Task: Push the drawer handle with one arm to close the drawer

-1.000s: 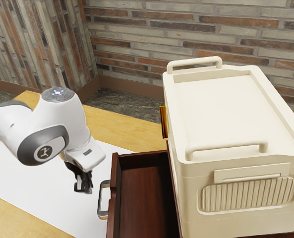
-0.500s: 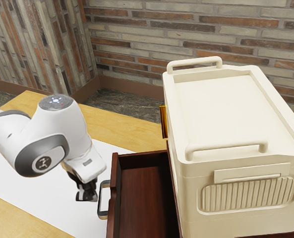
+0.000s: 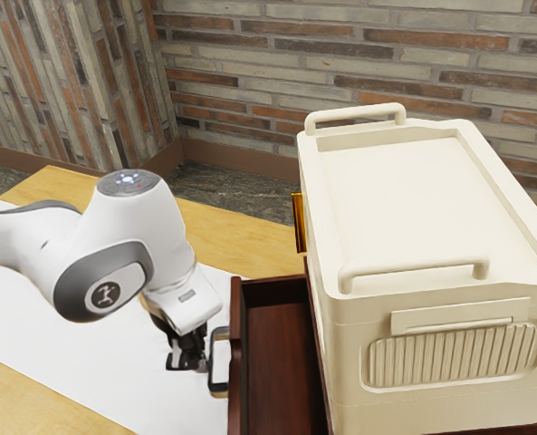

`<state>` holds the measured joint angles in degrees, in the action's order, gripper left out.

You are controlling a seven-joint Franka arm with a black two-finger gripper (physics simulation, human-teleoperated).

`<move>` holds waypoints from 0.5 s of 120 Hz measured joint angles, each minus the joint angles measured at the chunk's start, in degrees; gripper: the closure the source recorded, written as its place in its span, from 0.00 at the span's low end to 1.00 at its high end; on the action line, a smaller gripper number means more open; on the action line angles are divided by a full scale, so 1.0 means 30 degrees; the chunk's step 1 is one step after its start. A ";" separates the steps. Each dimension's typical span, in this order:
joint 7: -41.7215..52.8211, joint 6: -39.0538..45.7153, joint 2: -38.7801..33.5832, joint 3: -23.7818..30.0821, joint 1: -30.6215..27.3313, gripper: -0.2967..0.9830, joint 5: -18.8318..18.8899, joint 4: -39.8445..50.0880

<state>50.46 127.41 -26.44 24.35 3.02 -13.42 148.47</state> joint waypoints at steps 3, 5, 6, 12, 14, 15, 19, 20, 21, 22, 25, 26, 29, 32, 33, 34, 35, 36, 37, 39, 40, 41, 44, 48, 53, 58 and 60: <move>0.0008 0.0012 0.0134 0.0080 -0.0015 0.84 -0.0066 -0.0138; 0.0014 0.0021 0.0203 0.0121 -0.0022 0.84 -0.0103 -0.0215; 0.0016 0.0026 0.0233 0.0137 -0.0024 0.84 -0.0120 -0.0247; 0.0031 0.0052 0.0404 0.0254 -0.0051 0.84 -0.0227 -0.0413; 0.0036 0.0060 0.0460 0.0288 -0.0056 0.84 -0.0259 -0.0467; 0.0038 0.0064 0.0482 0.0317 -0.0059 0.84 -0.0275 -0.0492; 0.0043 0.0085 0.0636 0.0476 -0.0094 0.85 -0.0352 -0.0639; 0.0045 0.0093 0.0679 0.0517 -0.0103 0.85 -0.0371 -0.0677; 0.0047 0.0101 0.0716 0.0556 -0.0111 0.85 -0.0389 -0.0711; 0.0050 0.0110 0.0747 0.0598 -0.0126 0.85 -0.0406 -0.0743; 0.0056 0.0132 0.0851 0.0706 -0.0177 0.85 -0.0451 -0.0839; 0.0058 0.0139 0.0880 0.0735 -0.0191 0.85 -0.0465 -0.0870; 0.0066 0.0163 0.0971 0.0818 -0.0226 0.85 -0.0505 -0.0964; 0.0071 0.0191 0.1087 0.0884 -0.0255 0.85 -0.0531 -0.1057; 0.0072 0.0200 0.1141 0.0900 -0.0262 0.85 -0.0537 -0.1098; 0.0074 0.0208 0.1191 0.0914 -0.0268 0.85 -0.0541 -0.1138; 0.0075 0.0216 0.1254 0.0926 -0.0273 0.85 -0.0544 -0.1185; 0.0077 0.0224 0.1310 0.0936 -0.0277 0.85 -0.0548 -0.1225; 0.0079 0.0232 0.1365 0.0944 -0.0281 0.85 -0.0549 -0.1267; 0.0083 0.0246 0.1466 0.0958 -0.0291 0.85 -0.0550 -0.1348; 0.0085 0.0253 0.1520 0.0963 -0.0300 0.85 -0.0549 -0.1390; 0.0088 0.0259 0.1575 0.0972 -0.0314 0.85 -0.0548 -0.1446; 0.0096 0.0275 0.1705 0.0999 -0.0343 0.85 -0.0543 -0.1587; 0.0104 0.0317 0.1854 0.1038 -0.0364 0.85 -0.0535 -0.1720; 0.0113 0.0405 0.2061 0.1066 -0.0379 0.85 -0.0535 -0.1816; 0.0121 0.0483 0.2234 0.1165 -0.0396 0.85 -0.0535 -0.1948; 0.0123 0.0513 0.2309 0.1221 -0.0402 0.85 -0.0534 -0.2007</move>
<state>50.83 128.95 -19.51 28.01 1.81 -15.02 142.45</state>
